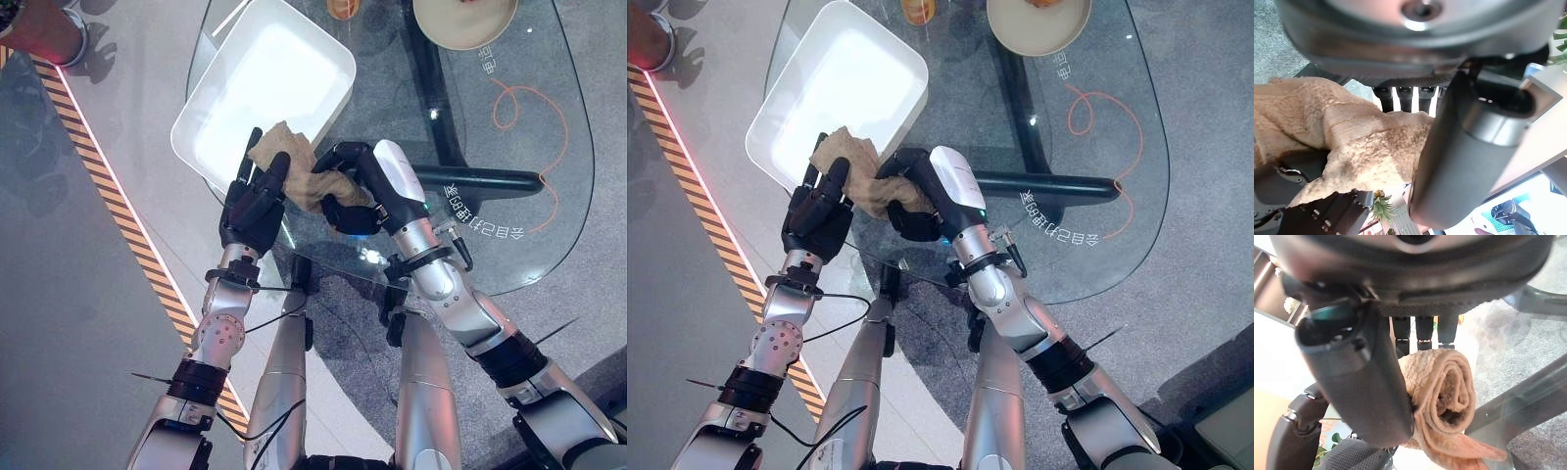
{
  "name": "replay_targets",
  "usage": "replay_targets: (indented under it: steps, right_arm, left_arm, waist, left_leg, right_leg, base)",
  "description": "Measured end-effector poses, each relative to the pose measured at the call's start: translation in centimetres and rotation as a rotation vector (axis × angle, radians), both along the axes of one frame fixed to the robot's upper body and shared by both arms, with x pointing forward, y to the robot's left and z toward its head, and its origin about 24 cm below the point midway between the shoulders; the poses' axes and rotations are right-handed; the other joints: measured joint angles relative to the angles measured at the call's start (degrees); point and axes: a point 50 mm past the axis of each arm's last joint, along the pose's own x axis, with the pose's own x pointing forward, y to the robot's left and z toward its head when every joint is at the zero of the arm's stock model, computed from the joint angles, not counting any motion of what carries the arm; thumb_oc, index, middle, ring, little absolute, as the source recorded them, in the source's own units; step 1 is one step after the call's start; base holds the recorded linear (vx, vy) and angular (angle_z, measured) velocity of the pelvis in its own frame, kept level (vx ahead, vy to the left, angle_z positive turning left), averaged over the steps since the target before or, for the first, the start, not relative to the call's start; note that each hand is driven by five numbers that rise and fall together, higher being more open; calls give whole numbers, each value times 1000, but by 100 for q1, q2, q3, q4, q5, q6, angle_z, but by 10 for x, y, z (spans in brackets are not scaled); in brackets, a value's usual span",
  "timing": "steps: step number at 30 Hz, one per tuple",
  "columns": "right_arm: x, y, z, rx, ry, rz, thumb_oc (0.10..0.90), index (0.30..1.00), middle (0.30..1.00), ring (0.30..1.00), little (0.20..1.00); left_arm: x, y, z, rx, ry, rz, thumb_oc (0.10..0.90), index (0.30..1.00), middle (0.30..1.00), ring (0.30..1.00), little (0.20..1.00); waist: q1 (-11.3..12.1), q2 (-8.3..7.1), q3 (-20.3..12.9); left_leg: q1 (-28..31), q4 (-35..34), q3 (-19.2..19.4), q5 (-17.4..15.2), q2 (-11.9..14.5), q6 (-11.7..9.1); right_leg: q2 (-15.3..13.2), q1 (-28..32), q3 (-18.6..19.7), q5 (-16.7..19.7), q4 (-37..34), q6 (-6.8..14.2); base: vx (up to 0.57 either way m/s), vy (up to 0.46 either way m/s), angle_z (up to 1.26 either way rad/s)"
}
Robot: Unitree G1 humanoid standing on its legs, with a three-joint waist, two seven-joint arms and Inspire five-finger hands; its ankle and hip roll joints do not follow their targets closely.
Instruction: Wipe the table with a cloth and put it in the basket.
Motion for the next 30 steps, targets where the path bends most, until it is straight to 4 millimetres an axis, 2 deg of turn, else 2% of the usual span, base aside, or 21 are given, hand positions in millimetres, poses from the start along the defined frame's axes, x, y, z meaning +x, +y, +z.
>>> replay_targets:
  steps: [8, 9, 10, 11, 12, 17, 23, 30]
  right_arm:
    - [0, 0, 0, -1, 1, 1, 100, 300, 300, 300, 200]
    - [0, 0, 0, -1, 1, 1, 100, 300, 300, 300, 200]
    - [0, 0, 0, -1, 1, 2, 100, 300, 300, 300, 200]
    - [0, 0, 0, -1, 0, 2, 100, 300, 300, 300, 200]
    - [0, 0, 0, -1, 0, 2, 100, 300, 300, 300, 200]
    - [0, 2, 3, -8, -5, 11, 100, 300, 300, 300, 200]
    - [-9, 15, 7, -14, -28, 81, 100, 300, 300, 300, 200]
    - [-10, 16, 8, -16, -34, 90, 100, 300, 300, 300, 200]
  left_arm:
    - [0, -1, 0, 10, -4, -5, 800, 900, 900, 900, 900]
    - [0, -1, 0, 10, -4, -5, 515, 655, 655, 655, 615]
    - [0, -1, 0, 11, -4, -5, 320, 488, 488, 488, 420]
    - [0, -2, 0, 11, -4, -6, 188, 375, 375, 375, 288]
    - [0, -2, 0, 11, -4, -6, 100, 300, 300, 300, 200]
    - [0, -4, 1, 34, -18, -5, 100, 300, 300, 300, 200]
    - [0, 5, 5, 30, -46, 52, 100, 300, 300, 300, 200]
    - [-1, 5, 5, 26, -53, 61, 100, 300, 300, 300, 200]
  waist:
    - [0, 0, 0]
    - [0, 0, 0]
    - [1, 0, 0]
    - [1, 0, 0]
    - [1, 0, 0]
    - [-1, 0, 0]
    - [-4, 0, 0]
    - [-10, 0, 0]
  left_leg:
    - [0, -7, 0, 1, 0, -1]
    - [0, -7, 0, 1, 0, -1]
    - [0, -7, 0, 1, 0, -1]
    - [0, -7, 0, 1, 0, -1]
    - [0, -8, 0, 1, 0, -1]
    - [0, -6, 0, 0, 0, -1]
    - [2, -6, 1, 0, 0, -1]
    - [3, -1, 3, 1, -1, -2]
  right_leg:
    - [0, -1, 0, -1, -4, -1]
    - [0, -1, 0, -1, -6, -2]
    - [0, -1, 0, -1, -6, -1]
    - [0, -1, 0, -2, -6, 0]
    - [0, -1, 0, -4, -6, 3]
    - [0, -1, 0, -8, -4, 8]
    - [0, -1, 4, -9, -3, 5]
    - [0, 0, 5, 5, 1, -17]
  base:
    - [0, 0, 0]
    - [0, 0, 0]
    - [0, 0, 0]
    - [0, 0, 0]
    - [0, 0, 0]
    - [0, 0, 0]
    - [0, 0, 0]
    - [0, 0, 0]
